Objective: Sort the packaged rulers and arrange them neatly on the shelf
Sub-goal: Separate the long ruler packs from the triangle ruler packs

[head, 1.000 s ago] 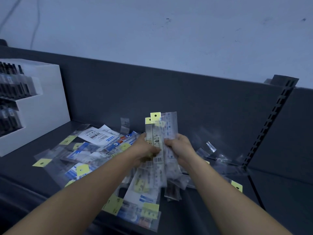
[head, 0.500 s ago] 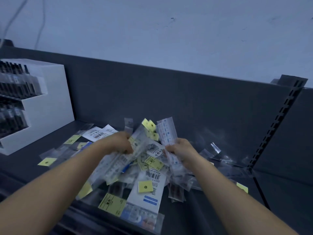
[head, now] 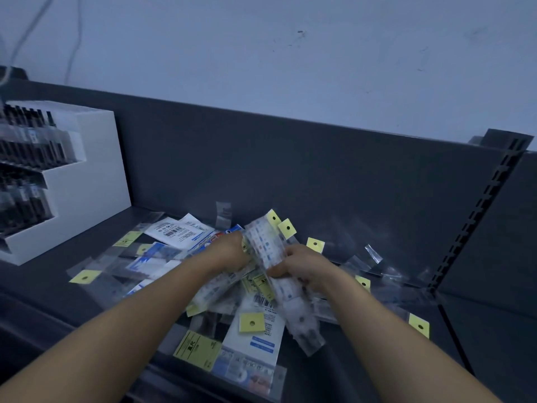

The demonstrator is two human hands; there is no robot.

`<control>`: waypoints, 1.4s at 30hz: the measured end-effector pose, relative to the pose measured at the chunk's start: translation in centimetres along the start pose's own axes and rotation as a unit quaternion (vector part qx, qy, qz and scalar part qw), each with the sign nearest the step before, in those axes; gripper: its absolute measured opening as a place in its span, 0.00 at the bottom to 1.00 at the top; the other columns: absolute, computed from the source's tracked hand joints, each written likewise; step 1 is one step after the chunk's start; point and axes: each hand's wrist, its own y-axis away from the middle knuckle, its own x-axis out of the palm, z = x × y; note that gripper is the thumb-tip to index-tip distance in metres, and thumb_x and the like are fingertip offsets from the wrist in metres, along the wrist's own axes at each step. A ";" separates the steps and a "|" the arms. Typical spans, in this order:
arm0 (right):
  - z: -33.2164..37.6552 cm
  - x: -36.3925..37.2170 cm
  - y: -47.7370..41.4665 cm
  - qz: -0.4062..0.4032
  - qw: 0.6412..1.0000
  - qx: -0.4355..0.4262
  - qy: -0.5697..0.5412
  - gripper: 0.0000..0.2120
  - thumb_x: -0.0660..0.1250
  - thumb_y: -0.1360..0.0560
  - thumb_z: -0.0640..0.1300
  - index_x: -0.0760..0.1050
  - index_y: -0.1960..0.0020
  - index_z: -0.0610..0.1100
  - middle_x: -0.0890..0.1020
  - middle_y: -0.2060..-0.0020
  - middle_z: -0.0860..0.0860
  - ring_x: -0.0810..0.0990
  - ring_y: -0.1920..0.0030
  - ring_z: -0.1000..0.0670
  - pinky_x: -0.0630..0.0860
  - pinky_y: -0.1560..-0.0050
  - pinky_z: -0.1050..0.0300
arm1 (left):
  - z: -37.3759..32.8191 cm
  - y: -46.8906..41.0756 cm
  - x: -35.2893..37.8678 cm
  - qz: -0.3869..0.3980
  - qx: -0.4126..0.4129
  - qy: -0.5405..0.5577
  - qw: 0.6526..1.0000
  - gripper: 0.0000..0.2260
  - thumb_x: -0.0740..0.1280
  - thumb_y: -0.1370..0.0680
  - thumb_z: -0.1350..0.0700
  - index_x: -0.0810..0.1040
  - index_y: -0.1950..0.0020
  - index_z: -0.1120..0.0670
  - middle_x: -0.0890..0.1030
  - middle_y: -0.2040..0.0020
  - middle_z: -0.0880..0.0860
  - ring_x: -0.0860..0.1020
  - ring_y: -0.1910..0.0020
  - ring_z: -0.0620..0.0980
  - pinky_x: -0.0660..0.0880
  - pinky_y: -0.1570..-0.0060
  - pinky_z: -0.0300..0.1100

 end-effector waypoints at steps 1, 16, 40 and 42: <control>0.1 0.1 0.0 0.005 1.000 0.002 0.005 0.14 0.73 0.29 0.36 0.77 0.44 0.41 0.82 0.56 0.48 0.78 0.66 0.56 0.71 0.75 0.68 | 0.0 -0.2 0.2 -0.008 0.000 0.040 0.999 0.16 0.64 0.23 0.61 0.69 0.35 0.57 0.75 0.47 0.54 0.75 0.51 0.53 0.73 0.58 0.42; -1.8 0.7 -1.4 -0.151 0.956 0.017 -0.252 0.08 0.67 0.28 0.28 0.73 0.57 0.40 0.82 0.51 0.36 0.82 0.51 0.36 0.79 0.47 0.37 | -1.4 -0.2 1.6 -0.042 -0.019 0.147 0.988 0.25 0.65 0.21 0.54 0.63 0.25 0.56 0.70 0.30 0.57 0.74 0.38 0.56 0.71 0.46 0.44; -3.2 -2.8 0.2 -0.071 0.917 -0.038 -0.390 0.10 0.65 0.25 0.29 0.75 0.45 0.35 0.82 0.65 0.43 0.81 0.69 0.47 0.80 0.69 0.55 | -1.9 -1.1 -3.4 0.029 0.045 0.553 0.831 0.21 0.64 0.24 0.71 0.70 0.36 0.51 0.80 0.57 0.56 0.81 0.70 0.48 0.76 0.75 0.41; -2.7 -2.6 0.2 -0.042 0.913 -0.059 -0.402 0.07 0.64 0.25 0.29 0.76 0.49 0.36 0.83 0.65 0.43 0.82 0.68 0.47 0.80 0.68 0.54 | -2.1 -1.2 -3.2 0.034 0.031 0.579 0.814 0.18 0.64 0.24 0.72 0.71 0.38 0.57 0.81 0.59 0.56 0.82 0.71 0.48 0.77 0.75 0.42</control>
